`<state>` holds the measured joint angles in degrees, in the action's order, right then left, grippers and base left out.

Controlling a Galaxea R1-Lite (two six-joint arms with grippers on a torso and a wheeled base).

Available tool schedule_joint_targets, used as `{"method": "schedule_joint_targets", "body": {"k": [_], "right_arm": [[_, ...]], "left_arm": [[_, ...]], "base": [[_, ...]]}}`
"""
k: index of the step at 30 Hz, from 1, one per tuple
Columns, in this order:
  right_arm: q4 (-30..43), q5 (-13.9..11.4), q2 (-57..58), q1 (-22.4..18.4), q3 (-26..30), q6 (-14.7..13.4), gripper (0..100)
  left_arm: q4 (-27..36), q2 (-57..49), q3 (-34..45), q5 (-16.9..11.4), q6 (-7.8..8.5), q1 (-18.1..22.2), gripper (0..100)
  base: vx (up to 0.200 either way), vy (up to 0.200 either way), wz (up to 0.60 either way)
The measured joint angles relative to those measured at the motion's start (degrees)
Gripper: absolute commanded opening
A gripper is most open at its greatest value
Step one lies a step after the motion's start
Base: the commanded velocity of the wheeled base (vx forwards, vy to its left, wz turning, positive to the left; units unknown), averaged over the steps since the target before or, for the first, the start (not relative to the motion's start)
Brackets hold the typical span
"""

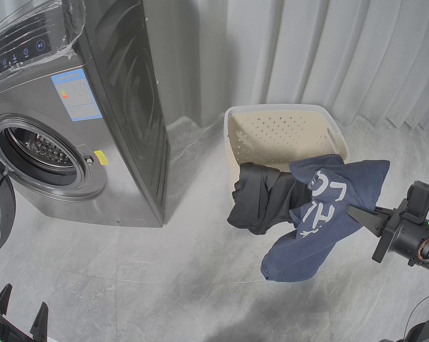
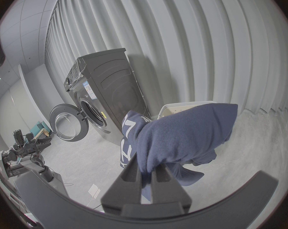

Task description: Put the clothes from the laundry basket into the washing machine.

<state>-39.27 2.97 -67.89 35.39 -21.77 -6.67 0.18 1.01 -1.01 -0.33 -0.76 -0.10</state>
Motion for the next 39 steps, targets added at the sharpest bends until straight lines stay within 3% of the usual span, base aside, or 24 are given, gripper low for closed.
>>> {"method": "schedule_joint_targets", "body": {"k": [13,19,34,39], "right_arm": [[-1.0,0.0,0.0,-0.1,0.1,0.1,0],[-1.0,0.0,-0.1,-0.1,0.1,0.0,0],[-1.1,0.0,-0.9,-0.1,0.1,0.0,0],[-1.2,0.0,-0.8,-0.1,-0.2,0.0,0]], "left_arm": [[0.0,0.0,0.0,0.0,0.10,0.0,100],[0.0,0.0,0.0,0.0,0.05,0.0,100],[0.0,0.0,0.0,0.1,-0.13,0.0,100],[0.0,0.0,0.0,0.1,-0.13,0.0,100]], "base": [[0.000,0.200,0.00],[0.000,0.000,0.00],[-0.200,0.000,0.00],[0.000,0.000,0.00]]}}
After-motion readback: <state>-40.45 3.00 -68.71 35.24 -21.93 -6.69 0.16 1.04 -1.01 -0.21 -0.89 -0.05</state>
